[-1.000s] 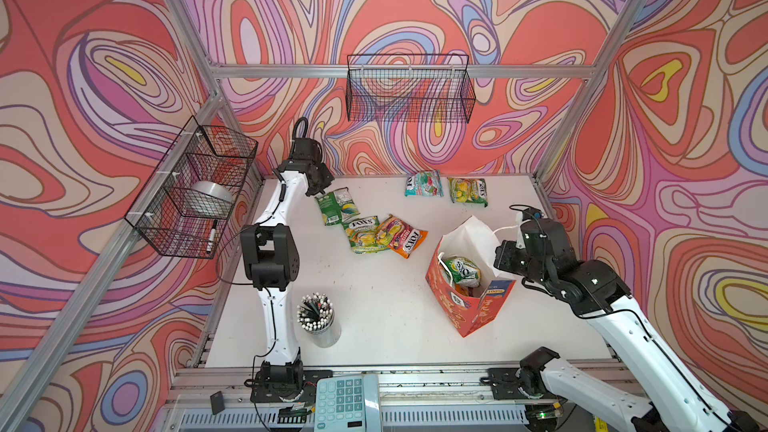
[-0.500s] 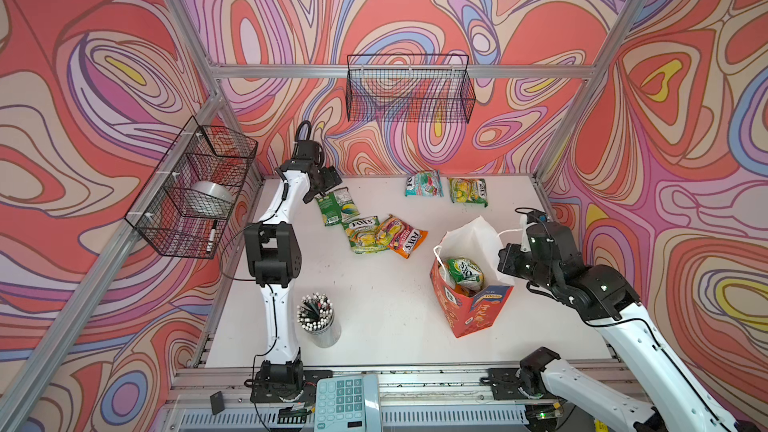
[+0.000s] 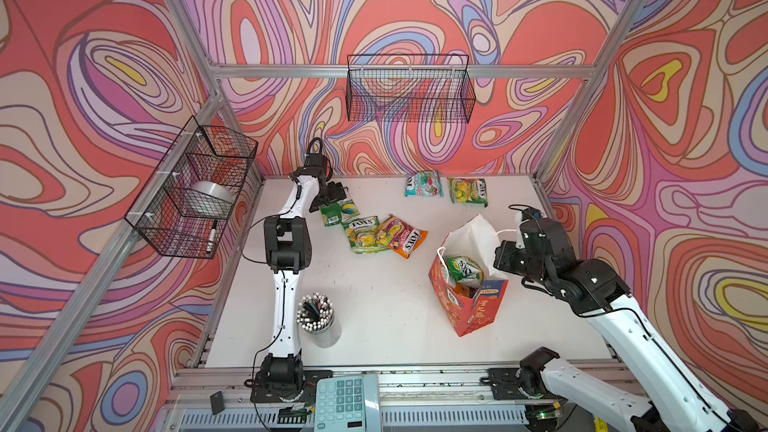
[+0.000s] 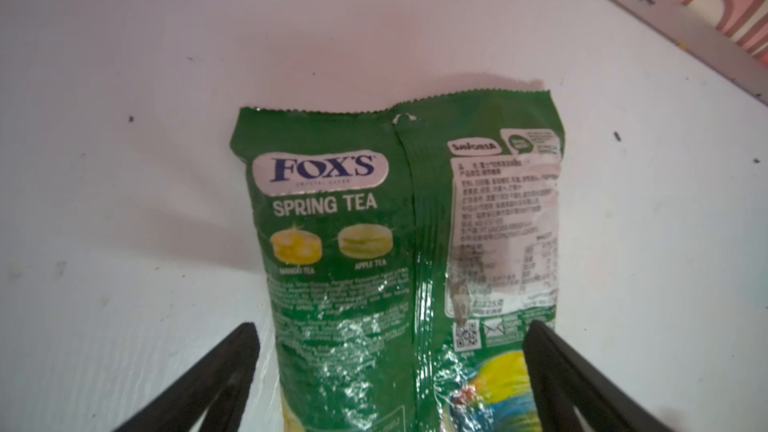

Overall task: Place the snacks into the paper bag
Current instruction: 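Lift the green Spring Tea packet with the left gripper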

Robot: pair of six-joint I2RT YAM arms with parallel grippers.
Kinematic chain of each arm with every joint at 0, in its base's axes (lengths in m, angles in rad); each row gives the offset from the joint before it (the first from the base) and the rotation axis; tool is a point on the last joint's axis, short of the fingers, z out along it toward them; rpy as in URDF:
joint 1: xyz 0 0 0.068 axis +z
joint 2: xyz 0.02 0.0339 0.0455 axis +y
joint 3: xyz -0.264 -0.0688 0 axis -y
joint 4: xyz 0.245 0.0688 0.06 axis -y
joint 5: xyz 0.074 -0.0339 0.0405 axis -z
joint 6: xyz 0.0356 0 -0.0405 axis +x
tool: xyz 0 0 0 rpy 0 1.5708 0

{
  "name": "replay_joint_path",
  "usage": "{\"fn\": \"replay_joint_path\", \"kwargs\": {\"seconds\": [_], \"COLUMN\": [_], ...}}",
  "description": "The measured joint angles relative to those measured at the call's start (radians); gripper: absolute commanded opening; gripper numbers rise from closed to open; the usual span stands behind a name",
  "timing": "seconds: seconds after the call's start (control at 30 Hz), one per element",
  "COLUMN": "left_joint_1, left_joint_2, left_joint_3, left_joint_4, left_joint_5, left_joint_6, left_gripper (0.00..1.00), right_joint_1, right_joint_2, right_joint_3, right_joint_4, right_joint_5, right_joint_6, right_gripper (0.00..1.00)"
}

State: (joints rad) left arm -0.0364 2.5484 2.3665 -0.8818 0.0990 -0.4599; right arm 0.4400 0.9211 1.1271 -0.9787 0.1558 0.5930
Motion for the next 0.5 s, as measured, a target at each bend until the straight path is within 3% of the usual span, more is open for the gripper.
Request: {"fn": "replay_joint_path", "kwargs": {"seconds": [0.27,0.5], "left_joint_1": [0.006,0.006], "left_joint_2": [0.043,0.053], "left_joint_3": [0.029,0.041], "left_joint_4": [-0.013,-0.027], "left_joint_5": [0.014,0.003], "left_joint_6": [-0.029,-0.063], "left_gripper": [0.84,0.51], "right_joint_1": [0.000,0.000], "right_joint_2": [-0.002,-0.009], "right_joint_3": [-0.004,-0.011], "right_joint_4": [0.000,0.001], "right_joint_5": [0.004,0.006], "right_joint_6": [0.000,0.002], "right_gripper": [0.00,0.00]}}
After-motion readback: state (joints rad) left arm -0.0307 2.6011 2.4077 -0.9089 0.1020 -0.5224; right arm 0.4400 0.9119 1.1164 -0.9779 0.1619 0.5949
